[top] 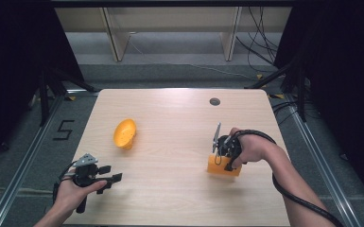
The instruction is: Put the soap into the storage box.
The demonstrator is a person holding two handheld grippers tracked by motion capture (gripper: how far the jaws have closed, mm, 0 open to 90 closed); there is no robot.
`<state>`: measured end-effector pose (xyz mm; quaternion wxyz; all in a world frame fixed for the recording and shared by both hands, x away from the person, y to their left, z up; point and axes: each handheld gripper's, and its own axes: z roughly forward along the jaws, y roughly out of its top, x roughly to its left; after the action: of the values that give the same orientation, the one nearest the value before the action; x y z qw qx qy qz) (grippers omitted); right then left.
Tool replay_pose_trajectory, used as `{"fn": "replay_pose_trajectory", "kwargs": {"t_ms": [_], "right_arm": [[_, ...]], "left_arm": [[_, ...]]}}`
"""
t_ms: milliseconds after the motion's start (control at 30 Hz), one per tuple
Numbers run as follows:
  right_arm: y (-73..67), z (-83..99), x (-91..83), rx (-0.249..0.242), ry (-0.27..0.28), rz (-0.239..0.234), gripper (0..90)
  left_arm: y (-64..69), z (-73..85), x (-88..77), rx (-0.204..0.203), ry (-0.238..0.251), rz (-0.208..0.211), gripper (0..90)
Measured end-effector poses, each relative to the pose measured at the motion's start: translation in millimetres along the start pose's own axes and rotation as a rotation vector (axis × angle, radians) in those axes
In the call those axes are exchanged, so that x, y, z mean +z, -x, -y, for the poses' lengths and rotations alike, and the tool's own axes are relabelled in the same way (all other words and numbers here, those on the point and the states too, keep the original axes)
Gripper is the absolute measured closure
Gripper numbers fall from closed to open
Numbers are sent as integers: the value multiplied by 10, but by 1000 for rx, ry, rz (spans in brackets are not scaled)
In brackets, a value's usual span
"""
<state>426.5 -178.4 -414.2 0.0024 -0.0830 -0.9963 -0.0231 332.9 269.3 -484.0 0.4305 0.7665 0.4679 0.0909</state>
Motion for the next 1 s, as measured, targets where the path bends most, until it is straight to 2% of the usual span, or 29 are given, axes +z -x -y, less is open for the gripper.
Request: {"fn": "replay_pose_trajectory", "kwargs": {"t_ms": [33, 67, 100, 133, 167, 200, 233, 267, 300, 333, 367, 433, 467, 533, 567, 600, 700, 733, 767, 800, 833, 867, 900, 933, 967, 1000], "right_arm": [[-26, 8, -21, -15, -6, -1, 620], [-49, 18, -66, -82, -6, 18, 620], [-55, 16, -75, -105, 2, 24, 620], [-55, 16, -75, -105, 2, 24, 620], [-64, 6, -93, -131, -7, 33, 620], [-97, 5, -109, -100, -9, 22, 620], [-80, -11, -112, -167, 1, 33, 620], [-122, -29, -133, -143, -5, 35, 620], [-122, -29, -133, -143, -5, 35, 620], [-156, -35, -147, -110, -12, 39, 620], [-171, -50, -156, -106, -13, 39, 620], [-182, -80, -154, -129, -1, 36, 620], [-205, -93, -162, -112, -12, 37, 619], [-227, -138, -162, -122, -16, 32, 620], [-227, -151, -163, -129, -11, 26, 620], [-227, -151, -163, -129, -11, 26, 620], [-250, -176, -175, -119, -14, 31, 619], [-250, -182, -174, -125, -12, 30, 619], [-234, -190, -170, -159, -6, 28, 620], [-247, -192, -175, -144, -14, 30, 620], [-251, -197, -173, -149, -11, 36, 620], [-266, -200, -178, -135, -13, 38, 620], [-272, -203, -180, -126, -17, 24, 620], [-252, -217, -171, -180, -2, 29, 619], [-283, -215, -182, -139, -15, 29, 620], [-298, -239, -183, -153, -11, 31, 620]], "left_arm": [[6, 1, 5, 6, 10, 6, 342], [10, -3, 8, 33, 14, 13, 335], [10, -3, 8, 33, 14, 13, 331], [17, -6, 11, 46, 10, 19, 331], [34, -4, 24, 52, 19, 26, 323], [44, -6, 25, 69, 10, 31, 318], [61, -5, 32, 80, 10, 39, 315], [75, -1, 39, 97, 11, 43, 310], [90, 0, 44, 110, 6, 50, 310], [108, 3, 48, 122, 7, 48, 309], [121, 6, 56, 131, 11, 58, 307], [142, 3, 53, 153, 4, 67, 305], [152, 2, 52, 162, 5, 70, 304], [177, 8, 66, 180, 26, 85, 297], [177, 8, 66, 180, 26, 85, 291], [171, 4, 57, 200, 14, 89, 291], [188, 8, 76, 209, 47, 96, 287], [188, -4, 61, 215, 26, 97, 287], [203, 1, 71, 192, 31, 112, 287], [197, -5, 73, 216, 37, 109, 287], [203, -5, 76, 215, 38, 120, 287], [205, -6, 76, 219, 34, 114, 287], [218, -4, 75, 212, 29, 112, 287], [221, -4, 88, 219, 40, 121, 286], [221, -6, 86, 230, 34, 117, 284], [242, -7, 98, 230, 46, 131, 282]]}}
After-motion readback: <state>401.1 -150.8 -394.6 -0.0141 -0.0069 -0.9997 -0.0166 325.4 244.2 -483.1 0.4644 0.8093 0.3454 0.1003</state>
